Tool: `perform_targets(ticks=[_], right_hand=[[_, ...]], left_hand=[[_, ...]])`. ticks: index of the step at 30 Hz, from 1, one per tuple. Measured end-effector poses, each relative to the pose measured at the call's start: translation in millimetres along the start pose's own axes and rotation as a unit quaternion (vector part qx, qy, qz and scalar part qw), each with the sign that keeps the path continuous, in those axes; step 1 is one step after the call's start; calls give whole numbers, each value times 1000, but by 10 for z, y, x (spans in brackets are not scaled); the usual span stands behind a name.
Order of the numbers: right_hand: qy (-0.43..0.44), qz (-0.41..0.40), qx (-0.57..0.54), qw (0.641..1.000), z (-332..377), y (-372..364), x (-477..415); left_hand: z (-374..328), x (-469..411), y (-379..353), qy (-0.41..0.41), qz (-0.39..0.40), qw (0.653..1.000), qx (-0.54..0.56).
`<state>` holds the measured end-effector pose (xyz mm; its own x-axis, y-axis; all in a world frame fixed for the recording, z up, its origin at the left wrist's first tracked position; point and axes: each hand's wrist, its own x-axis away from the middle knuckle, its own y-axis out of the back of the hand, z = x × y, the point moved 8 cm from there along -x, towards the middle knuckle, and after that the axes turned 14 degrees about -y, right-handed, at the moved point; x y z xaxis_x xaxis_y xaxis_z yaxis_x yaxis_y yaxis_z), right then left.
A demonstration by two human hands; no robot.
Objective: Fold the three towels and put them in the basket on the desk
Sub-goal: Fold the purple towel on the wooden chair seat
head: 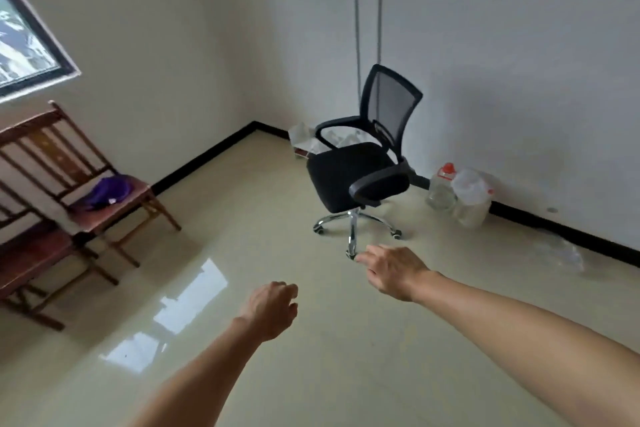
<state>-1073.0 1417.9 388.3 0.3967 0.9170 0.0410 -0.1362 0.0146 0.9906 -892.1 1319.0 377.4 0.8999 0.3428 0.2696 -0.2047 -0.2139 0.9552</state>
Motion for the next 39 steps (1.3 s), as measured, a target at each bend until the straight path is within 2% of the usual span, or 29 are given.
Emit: perform_targets(ticks=[2,6,13,20,26,27,30,33,39], right_hand=[[53,2,9,999,570,-55,-521],[123,18,13,992,1234,-170,-1264],[217,63,28,974,2039,-624,-2902],[302,76,41,950,2952,-489,-4631],[367,77,64,925,3922,-462,-5647],[382,71,62,920,4324,-635,-6058],[383,72,76,918,4566,-640,-6289],[364,72,74,926,5058,-821,-6920],[322,64,47,943,5750,-608,-7980]], left_hand=[[636,177,70,51,-9,999,14],[1459,276,47,116,-13,992,41],[2928,-80,45,209,-21,973,90],[4350,-428,561,316,-82,937,126],[5375,-285,659,389,-82,907,140],[5916,-262,547,404,-90,898,151],[6234,-255,496,406,-53,899,153],[7117,-281,467,403,-42,901,154],[8590,-504,947,369,-24,922,117]])
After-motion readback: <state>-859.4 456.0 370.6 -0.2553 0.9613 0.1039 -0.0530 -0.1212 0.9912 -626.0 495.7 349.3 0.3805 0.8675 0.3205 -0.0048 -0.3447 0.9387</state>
